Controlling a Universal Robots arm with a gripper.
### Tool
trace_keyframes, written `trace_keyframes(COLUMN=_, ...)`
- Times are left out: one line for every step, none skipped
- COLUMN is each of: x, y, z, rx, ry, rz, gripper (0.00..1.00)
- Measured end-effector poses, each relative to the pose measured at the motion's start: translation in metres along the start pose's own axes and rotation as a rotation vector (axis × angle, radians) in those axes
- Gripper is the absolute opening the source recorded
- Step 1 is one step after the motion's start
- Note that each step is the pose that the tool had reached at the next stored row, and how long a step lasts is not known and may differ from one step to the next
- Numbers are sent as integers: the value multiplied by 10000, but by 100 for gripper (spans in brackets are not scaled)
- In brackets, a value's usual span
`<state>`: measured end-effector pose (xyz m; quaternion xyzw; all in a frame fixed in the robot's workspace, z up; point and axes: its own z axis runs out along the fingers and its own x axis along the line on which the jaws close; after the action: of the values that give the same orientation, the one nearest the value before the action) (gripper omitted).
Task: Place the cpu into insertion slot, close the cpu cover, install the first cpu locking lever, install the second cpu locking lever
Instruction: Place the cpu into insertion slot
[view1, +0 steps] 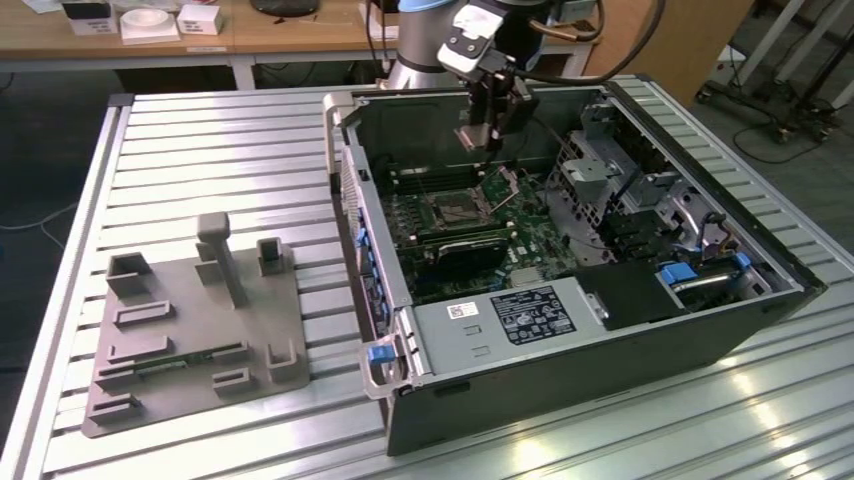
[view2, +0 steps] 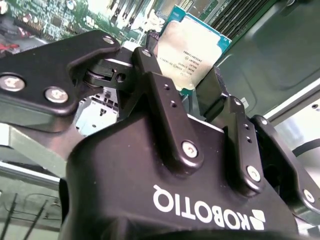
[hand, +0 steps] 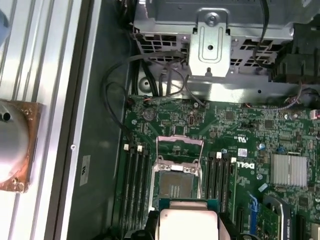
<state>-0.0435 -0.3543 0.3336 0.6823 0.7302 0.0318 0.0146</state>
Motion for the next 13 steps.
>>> trace_keyframes(x=0, y=-2, z=7, rx=13, ry=-3, rz=55, gripper=54)
trace_keyframes(x=0, y=-3, z=15, rx=26, ry=-5, rz=95, gripper=54)
trace_keyframes(x=-1, y=-4, z=26, rx=48, ry=-11, rz=147, gripper=54)
trace_keyframes(x=-1, y=-4, z=36, rx=72, ry=-18, rz=215, gripper=54)
trace_keyframes(x=-1, y=-5, z=46, rx=99, ry=-25, rz=302, gripper=54)
trace_keyframes(x=-1, y=-6, z=54, rx=128, ry=-32, rz=388, gripper=54)
trace_keyframes(x=-1, y=-7, z=63, rx=156, ry=-37, rz=470, gripper=54)
trace_keyframes(x=-2, y=-7, z=74, rx=182, ry=-41, rz=544, gripper=54)
trace_keyframes(x=-2, y=-9, z=83, rx=208, ry=-46, rz=598, gripper=54)
trace_keyframes(x=-2, y=-10, z=93, rx=232, ry=-47, rz=625, gripper=54)
trace_keyframes(x=-2, y=-11, z=103, rx=254, ry=-50, rz=639, gripper=54)
trace_keyframes(x=-2, y=-11, z=114, rx=275, ry=-52, rz=650, gripper=54)
trace_keyframes(x=-3, y=-12, z=125, rx=308, ry=-57, rz=663, gripper=54)
